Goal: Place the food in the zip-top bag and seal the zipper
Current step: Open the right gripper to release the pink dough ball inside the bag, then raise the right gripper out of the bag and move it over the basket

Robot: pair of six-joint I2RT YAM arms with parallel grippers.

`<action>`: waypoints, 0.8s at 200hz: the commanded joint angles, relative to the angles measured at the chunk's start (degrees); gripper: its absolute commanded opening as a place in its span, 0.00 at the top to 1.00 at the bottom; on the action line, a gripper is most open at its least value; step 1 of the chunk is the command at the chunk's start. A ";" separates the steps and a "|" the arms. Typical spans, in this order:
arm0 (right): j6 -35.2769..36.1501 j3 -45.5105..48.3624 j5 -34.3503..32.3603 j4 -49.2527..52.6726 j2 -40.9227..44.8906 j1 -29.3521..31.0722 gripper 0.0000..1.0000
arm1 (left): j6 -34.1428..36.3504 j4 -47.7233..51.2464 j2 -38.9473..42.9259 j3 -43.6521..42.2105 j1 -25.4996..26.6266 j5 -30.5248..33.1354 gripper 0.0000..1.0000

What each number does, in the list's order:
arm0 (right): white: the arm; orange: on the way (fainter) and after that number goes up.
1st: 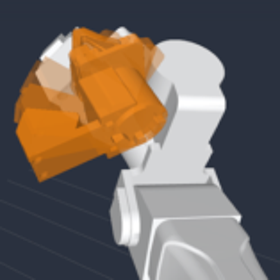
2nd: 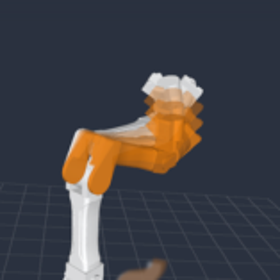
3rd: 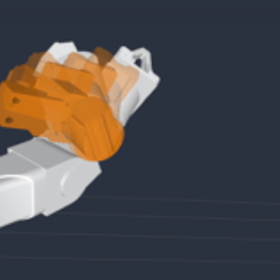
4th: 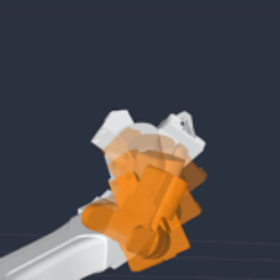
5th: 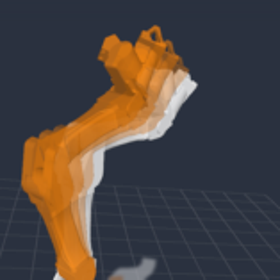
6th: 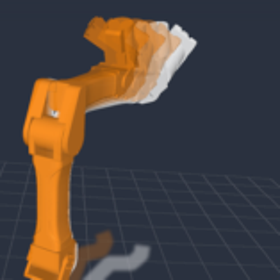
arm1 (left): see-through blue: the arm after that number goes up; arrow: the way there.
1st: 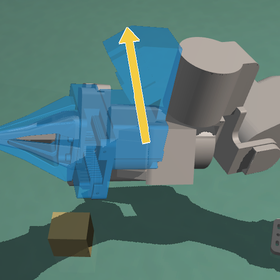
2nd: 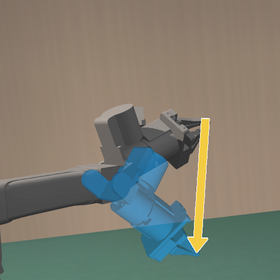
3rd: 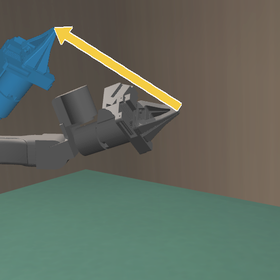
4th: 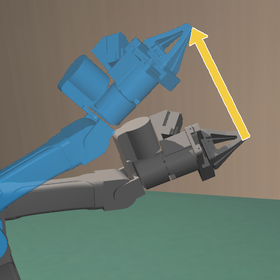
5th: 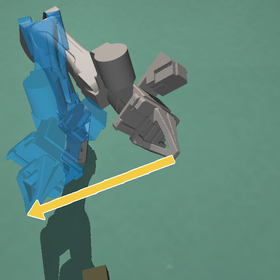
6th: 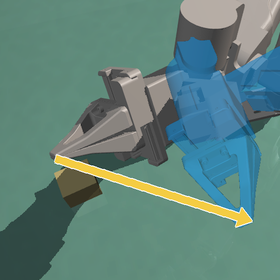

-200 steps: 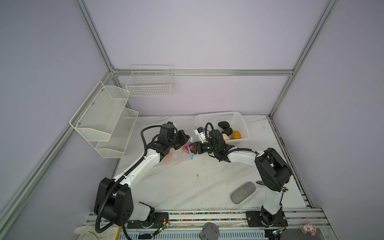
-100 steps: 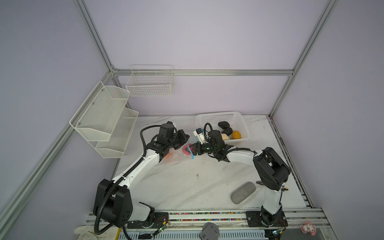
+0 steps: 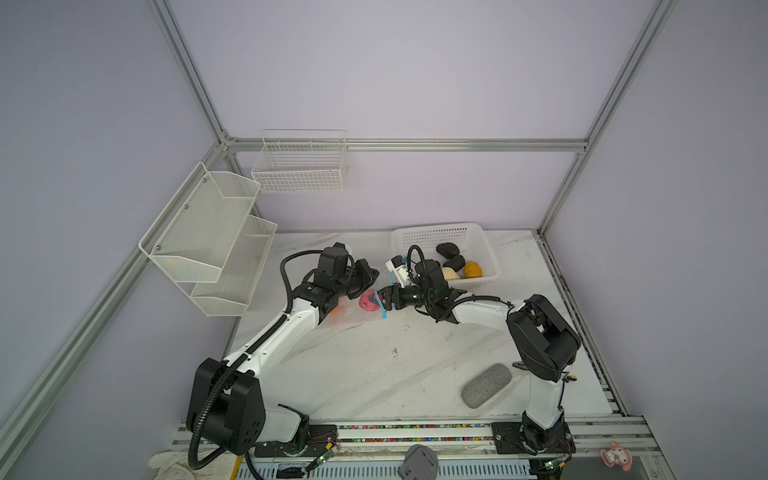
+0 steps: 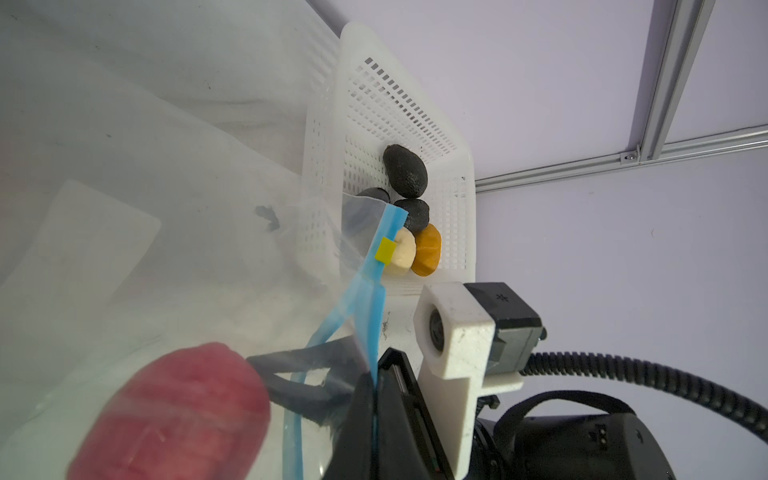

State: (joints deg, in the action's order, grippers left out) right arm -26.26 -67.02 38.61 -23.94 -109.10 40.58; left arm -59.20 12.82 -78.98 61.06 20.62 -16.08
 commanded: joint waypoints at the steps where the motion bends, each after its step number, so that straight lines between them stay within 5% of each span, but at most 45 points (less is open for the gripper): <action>1: 0.77 -1.33 -0.51 0.74 -0.33 0.64 0.30 | -0.04 -2.60 1.71 -0.67 -0.23 -0.52 1.00; 95: 0.03 -0.79 -1.20 0.59 0.30 0.74 0.32 | 0.18 -2.58 2.16 -1.03 -0.24 -0.19 1.00; 160: -0.98 0.51 -11.16 7.80 6.23 0.74 0.33 | 0.31 -2.70 2.17 -2.17 -0.23 -0.08 1.00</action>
State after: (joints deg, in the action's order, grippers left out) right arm -26.50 -66.96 33.08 -19.59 -106.80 40.91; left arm -59.18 12.82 -78.98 61.01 20.62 -16.03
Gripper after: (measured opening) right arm 0.671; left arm 0.047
